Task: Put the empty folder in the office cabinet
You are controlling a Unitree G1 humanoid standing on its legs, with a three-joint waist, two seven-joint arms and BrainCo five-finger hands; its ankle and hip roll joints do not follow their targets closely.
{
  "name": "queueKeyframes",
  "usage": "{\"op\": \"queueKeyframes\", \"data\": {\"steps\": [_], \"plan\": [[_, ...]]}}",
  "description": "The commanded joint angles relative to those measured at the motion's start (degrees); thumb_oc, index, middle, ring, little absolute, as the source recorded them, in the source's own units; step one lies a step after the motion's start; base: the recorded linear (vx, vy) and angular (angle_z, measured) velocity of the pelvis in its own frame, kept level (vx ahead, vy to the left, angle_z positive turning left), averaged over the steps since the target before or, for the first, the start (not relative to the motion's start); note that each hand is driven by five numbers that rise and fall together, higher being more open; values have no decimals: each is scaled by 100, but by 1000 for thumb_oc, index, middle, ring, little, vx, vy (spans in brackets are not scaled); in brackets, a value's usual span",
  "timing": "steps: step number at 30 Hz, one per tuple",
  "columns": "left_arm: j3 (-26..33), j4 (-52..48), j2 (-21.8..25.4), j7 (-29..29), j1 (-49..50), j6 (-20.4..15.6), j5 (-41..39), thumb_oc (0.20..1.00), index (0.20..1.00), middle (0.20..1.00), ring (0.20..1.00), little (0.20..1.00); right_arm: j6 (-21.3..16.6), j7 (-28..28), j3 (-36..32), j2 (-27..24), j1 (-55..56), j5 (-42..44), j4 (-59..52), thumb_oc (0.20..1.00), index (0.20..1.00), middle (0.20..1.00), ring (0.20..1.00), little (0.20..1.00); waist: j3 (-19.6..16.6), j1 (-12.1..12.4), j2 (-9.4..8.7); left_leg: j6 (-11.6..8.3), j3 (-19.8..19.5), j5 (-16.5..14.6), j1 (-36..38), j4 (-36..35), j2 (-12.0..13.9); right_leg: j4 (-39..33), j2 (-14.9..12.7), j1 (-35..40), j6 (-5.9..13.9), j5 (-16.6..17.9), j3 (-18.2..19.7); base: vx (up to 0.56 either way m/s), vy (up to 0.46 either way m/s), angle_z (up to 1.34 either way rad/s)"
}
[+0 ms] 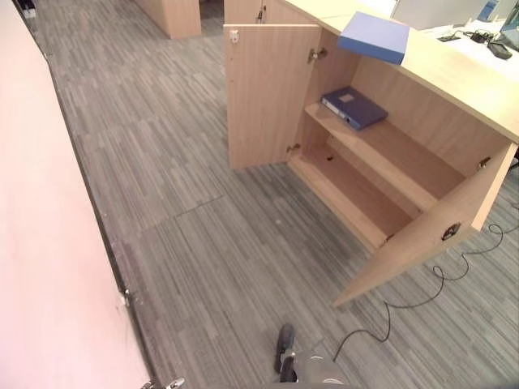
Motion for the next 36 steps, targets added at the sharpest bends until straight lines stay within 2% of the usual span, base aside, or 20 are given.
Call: {"op": "queueKeyframes", "data": {"steps": [1,3,5,7,8,9,10,11,12,13,16,18,20,23,25,30,31,33,34,36], "plan": [[-20,-138,109,210,-43,-38,64,1000,1000,1000,1000,1000,-106,-233,227,63,-376,445,74,1000,1000,1000,1000,1000,17,137,-24,-254,-32,-312,-465,368,507,-251,-150,429,833,-329,55,364,-219,-2],[-46,-171,92,219,-62,-41,60,1000,1000,1000,1000,1000,-126,-256,216,110,-306,449,94,1000,1000,1000,1000,1000,10,135,-40,-309,-1,-279,-570,735,529,-268,-98,513,780,-400,51,182,-106,26],[-264,-319,126,222,-233,-17,147,1000,1000,1000,1000,1000,-112,-370,308,182,-373,412,88,1000,1000,1000,1000,1000,267,233,-88,-445,65,228,-1364,2538,451,-251,-30,802,570,-581,58,131,-136,28],[-292,-312,145,234,-292,-10,169,1000,1000,1000,1000,1000,-91,-390,320,181,-418,405,90,1000,1000,1000,1000,1000,306,230,-111,-456,179,421,-1618,2949,458,-237,-30,830,509,-645,10,64,-96,8],[-302,-428,182,309,-382,-36,136,1000,1000,1000,1000,1000,-60,-456,372,210,-502,372,138,1000,1000,1000,1000,1000,445,325,-204,-356,646,566,-2218,3260,694,-307,-63,1076,433,-781,-92,128,-82,10],[-302,-466,188,319,-386,-36,132,1000,1000,1000,1000,1000,-54,-464,372,214,-519,378,144,1000,1000,1000,1000,1000,489,398,-220,-299,774,403,-2293,3148,740,-341,-68,1184,444,-792,-52,244,-44,23],[-297,-501,211,344,-400,-57,123,1000,1000,1000,1000,1000,-55,-482,413,244,-557,359,159,1000,1000,1000,1000,1000,515,480,-314,-249,799,164,-2435,2461,761,-403,-173,1290,525,-836,-28,288,122,26],[-296,-485,203,381,-394,-72,69,1000,1000,1000,1000,1000,-51,-482,458,278,-533,291,159,1000,1000,1000,1000,1000,463,495,-309,-379,633,455,-2468,1562,952,-430,-208,1369,545,-950,-1,235,122,13],[-296,-485,204,381,-395,-72,69,1000,1000,1000,1000,1000,-51,-482,458,279,-533,291,159,1000,1000,1000,1000,1000,451,481,-321,-377,626,483,-2473,1530,938,-429,-219,1355,547,-950,-12,188,137,-15],[-285,-470,205,411,-384,-87,22,1000,1000,1000,1000,1000,-58,-495,476,299,-517,263,151,1000,1000,1000,1000,1000,434,491,-273,-491,455,897,-2490,1002,1147,-416,-198,1405,543,-1022,7,133,115,-21],[-251,-381,171,500,-375,-134,-98,1000,1000,1000,1000,1000,-72,-544,426,283,-438,231,87,1000,1000,1000,1000,1000,401,489,-156,-729,76,1607,-2584,-301,1780,-383,-249,1649,587,-1297,160,293,299,-16],[-237,-292,142,510,-363,-142,-114,1000,1000,1000,1000,1000,-57,-544,374,277,-373,215,90,1000,1000,1000,1000,1000,357,500,-108,-820,77,1698,-2565,-500,1855,-383,-331,1798,663,-1356,237,286,355,0],[-164,-211,74,505,-285,-142,-118,1000,1000,1000,1000,1000,-56,-532,327,294,-310,148,157,1000,1000,1000,1000,1000,189,539,9,-896,-167,1715,-2416,-576,1819,-351,-401,1844,762,-1347,314,233,338,-13],[-163,-180,61,511,-272,-149,-131,1000,1000,1000,1000,1000,-35,-531,268,325,-303,145,185,1000,1000,1000,1000,1000,100,545,43,-876,-164,1594,-2330,-433,1678,-271,-617,1842,864,-1264,315,221,387,-32],[-132,-123,86,519,-273,-145,-146,1000,1000,1000,1000,1000,1,-488,210,405,-307,193,147,1000,1000,1000,1000,1000,3,571,19,-677,-53,1184,-2354,-32,1271,-9,-1088,1680,1047,-1023,373,231,565,5],[-109,-169,221,507,-274,-103,-77,1000,1000,1000,1000,1000,26,-399,297,502,-395,190,18,1000,1000,1000,1000,1000,-70,604,27,-254,190,781,-2245,183,659,805,-1629,1212,1168,-390,395,109,380,-19],[-109,-169,221,507,-274,-103,-77,1000,1000,1000,1000,1000,26,-399,297,502,-395,190,18,1000,1000,1000,1000,1000,-71,604,27,-254,191,780,-2246,183,659,805,-1629,1211,1169,-390,395,129,404,-11],[-65,-128,323,462,-217,-49,38,1000,1000,1000,1000,1000,6,-328,367,514,-416,143,-140,1000,1000,1000,1000,1000,-72,607,79,-27,343,625,-1976,78,386,1426,-2054,1094,1100,11,-16,234,515,-10],[-244,-158,331,407,-214,8,208,1000,1000,1000,1000,1000,105,-428,626,867,-1173,193,-222,1000,1000,1000,1000,1000,-85,886,184,44,469,410,-1635,-19,296,1755,-2367,1231,1090,-51,-701,244,369,-13],[-228,-144,332,434,-214,25,189,1000,1000,1000,1000,1000,57,-437,681,918,-1003,139,-320,1000,1000,1000,1000,1000,-50,877,203,68,546,329,-1470,-46,258,1929,-2468,1247,1146,-45,-953,180,254,-32]]}}
